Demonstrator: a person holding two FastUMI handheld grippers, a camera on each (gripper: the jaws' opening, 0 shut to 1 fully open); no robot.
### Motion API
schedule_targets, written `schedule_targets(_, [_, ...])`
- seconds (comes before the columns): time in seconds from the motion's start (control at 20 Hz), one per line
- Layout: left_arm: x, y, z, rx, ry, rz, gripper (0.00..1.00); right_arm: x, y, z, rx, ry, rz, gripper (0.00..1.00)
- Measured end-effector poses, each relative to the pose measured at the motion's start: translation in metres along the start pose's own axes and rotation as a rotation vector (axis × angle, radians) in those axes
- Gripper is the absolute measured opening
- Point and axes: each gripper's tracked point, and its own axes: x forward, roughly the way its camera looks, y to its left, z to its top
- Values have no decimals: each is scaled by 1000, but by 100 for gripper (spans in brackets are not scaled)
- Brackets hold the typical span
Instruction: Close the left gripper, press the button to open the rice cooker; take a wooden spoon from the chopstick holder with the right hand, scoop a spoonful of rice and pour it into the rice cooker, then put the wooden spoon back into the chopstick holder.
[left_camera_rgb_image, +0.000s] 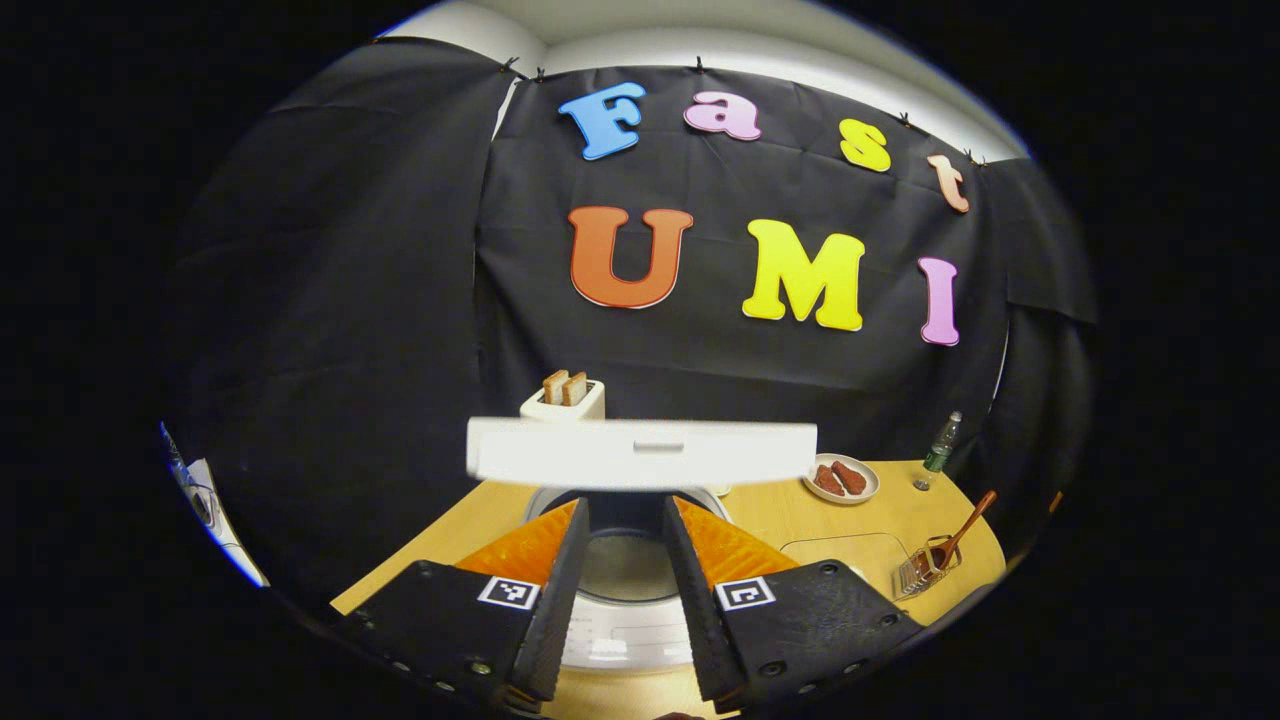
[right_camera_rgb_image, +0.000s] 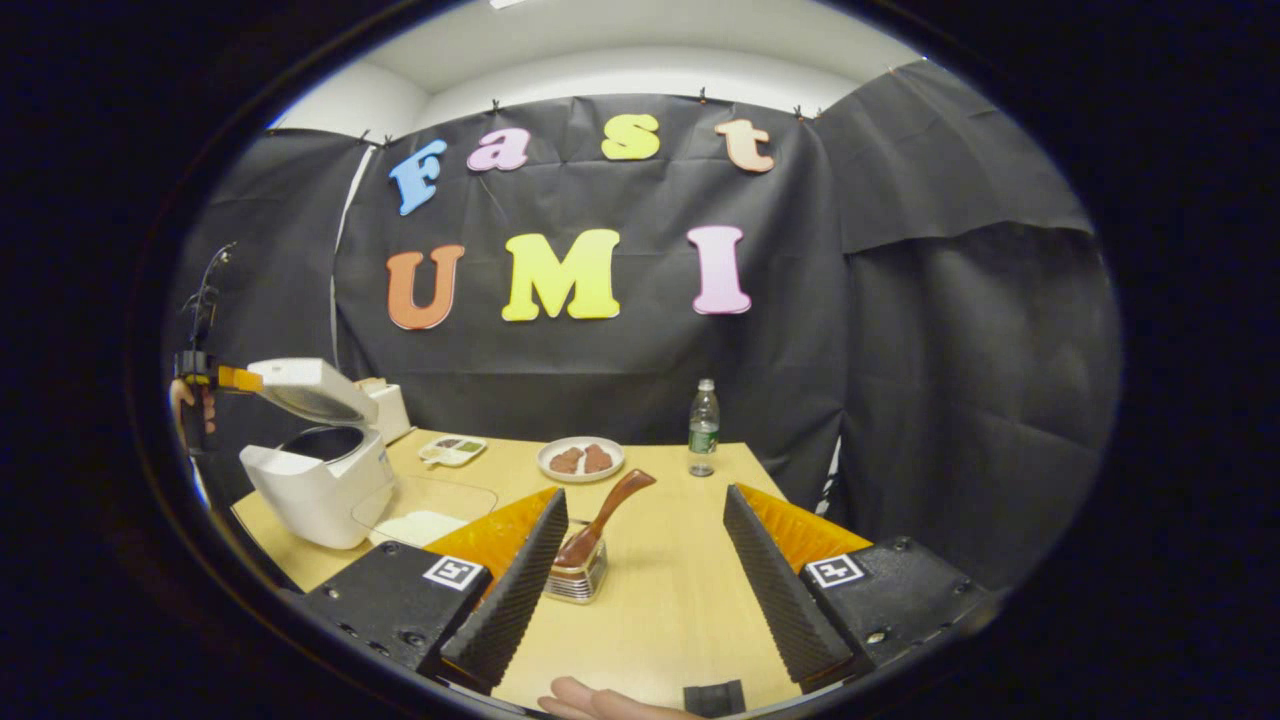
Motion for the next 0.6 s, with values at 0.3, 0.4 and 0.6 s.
schedule_targets(0.3, [-42, 9, 9, 5, -99, 42, 96, 20, 23, -32, 2, 52, 36, 100])
schedule_targets(0.4, [-57, 5, 9, 12, -117, 31, 95, 28, 30, -39, -17, 57, 44, 99])
schedule_targets(0.6, [-86, 1, 3, 26, -152, 8, 95, 52, 38, -53, -29, 53, 49, 100])
